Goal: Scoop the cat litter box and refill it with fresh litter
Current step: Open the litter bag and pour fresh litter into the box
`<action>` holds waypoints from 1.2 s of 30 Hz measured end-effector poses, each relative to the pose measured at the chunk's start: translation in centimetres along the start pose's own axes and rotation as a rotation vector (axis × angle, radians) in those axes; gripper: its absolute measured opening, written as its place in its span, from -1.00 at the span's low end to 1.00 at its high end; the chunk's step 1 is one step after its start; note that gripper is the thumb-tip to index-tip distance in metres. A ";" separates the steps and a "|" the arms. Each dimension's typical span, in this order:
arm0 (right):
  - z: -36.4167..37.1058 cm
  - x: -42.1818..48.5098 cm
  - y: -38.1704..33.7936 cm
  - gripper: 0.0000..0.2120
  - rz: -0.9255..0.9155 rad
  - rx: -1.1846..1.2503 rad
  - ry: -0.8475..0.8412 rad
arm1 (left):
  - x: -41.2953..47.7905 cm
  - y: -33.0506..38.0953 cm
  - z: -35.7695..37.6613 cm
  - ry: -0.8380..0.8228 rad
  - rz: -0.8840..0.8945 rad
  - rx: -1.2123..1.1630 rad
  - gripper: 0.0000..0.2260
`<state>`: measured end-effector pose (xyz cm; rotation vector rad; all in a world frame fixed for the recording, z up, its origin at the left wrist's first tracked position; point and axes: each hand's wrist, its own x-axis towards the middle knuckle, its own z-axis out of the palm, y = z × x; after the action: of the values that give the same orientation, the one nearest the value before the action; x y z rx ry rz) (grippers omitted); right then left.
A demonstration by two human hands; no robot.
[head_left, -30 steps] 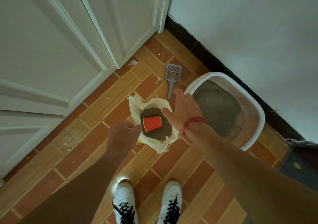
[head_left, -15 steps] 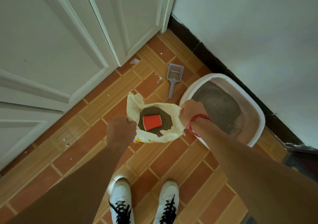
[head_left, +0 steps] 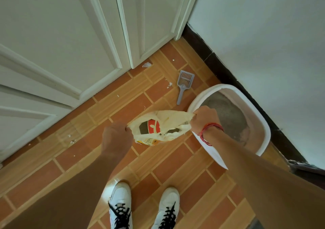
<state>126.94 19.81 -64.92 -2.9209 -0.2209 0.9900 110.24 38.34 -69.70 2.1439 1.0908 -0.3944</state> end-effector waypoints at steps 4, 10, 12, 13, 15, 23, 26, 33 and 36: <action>-0.4 -1.3 -2.8 -0.81 -0.056 0.021 0.008 | -0.4 -1.9 -2.5 0.038 -0.024 -0.009 -0.75; -1.2 -4.3 -8.6 -0.70 -0.133 -0.034 -0.147 | -0.9 -6.1 -6.9 0.111 -0.109 -0.019 -0.71; -0.9 -5.0 -10.8 -0.66 -0.174 -0.071 -0.179 | -0.9 -7.9 -8.4 0.141 -0.145 -0.035 -0.70; -0.7 -5.1 -12.1 -0.66 -0.202 -0.082 -0.152 | -1.0 -8.8 -9.1 0.157 -0.167 -0.062 -0.70; -0.1 -5.6 -14.7 -0.69 -0.266 -0.077 -0.116 | -1.3 -10.6 -10.4 0.194 -0.222 -0.120 -0.69; 3.6 -6.6 -24.3 -0.74 -0.426 -0.134 -0.081 | -2.5 -18.4 -15.1 0.286 -0.345 -0.167 -0.68; 5.6 -6.7 -27.0 -0.63 -0.448 -0.099 -0.137 | -2.6 -20.9 -16.6 0.329 -0.377 -0.155 -0.72; 9.4 -6.8 -31.6 -0.76 -0.501 -0.129 -0.167 | -2.2 -25.9 -17.7 0.358 -0.444 -0.179 -0.75; 10.6 -6.7 -32.9 -0.78 -0.495 -0.121 -0.168 | -2.0 -27.4 -17.6 0.354 -0.466 -0.228 -0.74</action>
<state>111.32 51.29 -66.29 -2.6602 -0.9828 1.1539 86.49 60.60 -68.09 1.7854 1.7569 -0.0863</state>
